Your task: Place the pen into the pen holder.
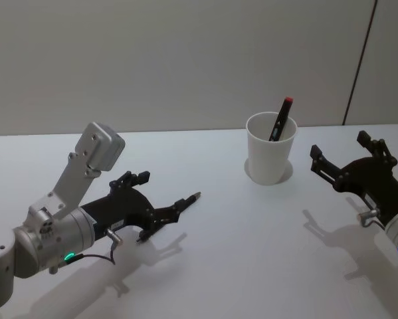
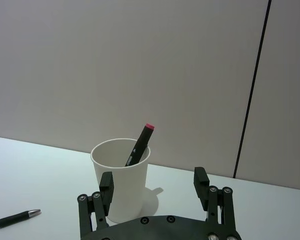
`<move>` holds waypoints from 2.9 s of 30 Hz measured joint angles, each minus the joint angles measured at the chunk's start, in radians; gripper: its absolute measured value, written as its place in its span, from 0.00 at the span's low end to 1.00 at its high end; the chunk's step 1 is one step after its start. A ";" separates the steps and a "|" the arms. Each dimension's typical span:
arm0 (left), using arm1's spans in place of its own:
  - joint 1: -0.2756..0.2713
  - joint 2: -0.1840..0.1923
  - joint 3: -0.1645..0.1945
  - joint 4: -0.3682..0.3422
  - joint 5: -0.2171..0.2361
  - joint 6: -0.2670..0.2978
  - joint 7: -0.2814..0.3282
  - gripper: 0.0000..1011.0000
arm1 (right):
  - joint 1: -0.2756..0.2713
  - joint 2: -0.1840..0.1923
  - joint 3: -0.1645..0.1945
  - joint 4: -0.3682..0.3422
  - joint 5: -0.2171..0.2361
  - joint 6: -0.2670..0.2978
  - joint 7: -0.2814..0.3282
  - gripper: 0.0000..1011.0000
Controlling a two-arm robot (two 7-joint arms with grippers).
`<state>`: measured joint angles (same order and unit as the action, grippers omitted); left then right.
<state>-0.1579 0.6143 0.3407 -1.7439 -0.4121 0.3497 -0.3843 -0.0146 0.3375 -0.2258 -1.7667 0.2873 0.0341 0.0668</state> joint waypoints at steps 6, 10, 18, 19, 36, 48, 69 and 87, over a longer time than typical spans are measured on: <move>-0.002 -0.001 0.004 0.009 0.004 0.029 -0.014 0.99 | 0.000 0.000 0.000 0.000 0.000 0.000 0.000 0.99; -0.004 -0.007 0.009 0.019 0.008 0.044 -0.017 0.99 | 0.000 0.000 0.000 0.000 0.000 0.000 0.000 0.99; -0.009 -0.020 0.019 0.038 0.017 0.072 -0.017 0.99 | 0.000 0.000 0.000 0.000 0.000 0.000 0.000 0.99; -0.011 -0.023 0.021 0.043 0.020 0.077 -0.017 0.99 | 0.000 0.000 0.000 0.000 0.000 0.000 0.000 0.99; -0.031 -0.049 0.033 0.086 0.042 0.122 -0.006 0.99 | 0.000 0.000 0.000 0.000 0.000 0.000 0.000 0.99; -0.045 -0.059 0.036 0.111 0.051 0.158 -0.007 0.99 | 0.000 0.000 0.000 0.000 0.000 0.000 0.000 0.99; -0.055 -0.066 0.031 0.133 0.026 0.181 -0.012 0.99 | 0.000 0.000 0.000 0.000 0.000 0.000 0.000 0.99; -0.057 -0.067 0.029 0.137 0.021 0.186 -0.011 0.70 | 0.000 0.000 0.000 0.000 0.000 0.000 0.000 0.99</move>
<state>-0.2149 0.5472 0.3695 -1.6065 -0.3915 0.5356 -0.3955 -0.0146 0.3375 -0.2258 -1.7667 0.2873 0.0341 0.0668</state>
